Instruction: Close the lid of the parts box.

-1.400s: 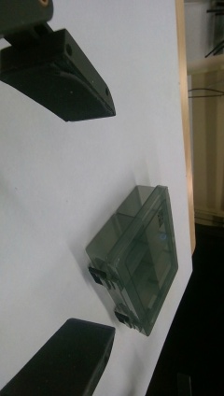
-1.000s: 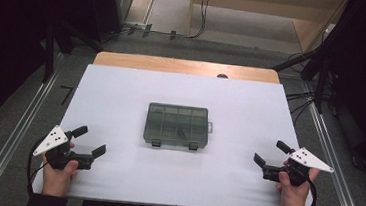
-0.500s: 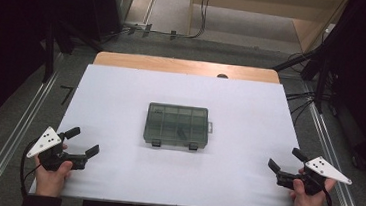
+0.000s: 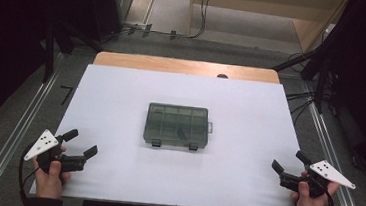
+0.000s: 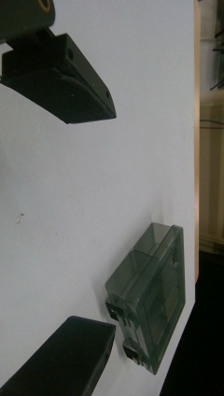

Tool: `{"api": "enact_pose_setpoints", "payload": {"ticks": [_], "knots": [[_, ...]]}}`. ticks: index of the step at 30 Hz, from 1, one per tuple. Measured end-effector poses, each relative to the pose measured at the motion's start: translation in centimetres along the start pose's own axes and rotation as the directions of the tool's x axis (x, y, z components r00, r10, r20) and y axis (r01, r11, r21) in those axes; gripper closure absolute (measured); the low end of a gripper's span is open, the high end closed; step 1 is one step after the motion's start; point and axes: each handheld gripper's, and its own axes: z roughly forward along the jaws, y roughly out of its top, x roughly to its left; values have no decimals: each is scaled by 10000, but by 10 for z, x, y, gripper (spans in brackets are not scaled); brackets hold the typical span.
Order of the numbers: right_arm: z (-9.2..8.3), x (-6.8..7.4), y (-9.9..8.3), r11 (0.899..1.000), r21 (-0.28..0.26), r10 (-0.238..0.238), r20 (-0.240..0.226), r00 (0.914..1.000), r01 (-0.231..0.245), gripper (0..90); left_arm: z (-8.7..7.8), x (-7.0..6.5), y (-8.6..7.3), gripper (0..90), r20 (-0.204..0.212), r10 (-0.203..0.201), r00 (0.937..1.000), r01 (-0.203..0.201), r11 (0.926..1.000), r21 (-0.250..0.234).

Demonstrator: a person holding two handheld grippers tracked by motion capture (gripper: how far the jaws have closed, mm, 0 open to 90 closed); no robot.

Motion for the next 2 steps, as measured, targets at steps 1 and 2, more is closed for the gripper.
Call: {"api": "enact_pose_setpoints", "payload": {"ticks": [1, 2], "knots": [[1, 0, 0, 10000, 7, -2, -39, 10000, 2, 0, 1, -1, 0, 1, -73, 22, 10000, -22, 10000, 87], [1, 1, 0, 10000, 51, 10, -35, 10000, -10, 0, 2, -1, 0, 1, -85, 33, 10000, -32, 9999, 137]]}}
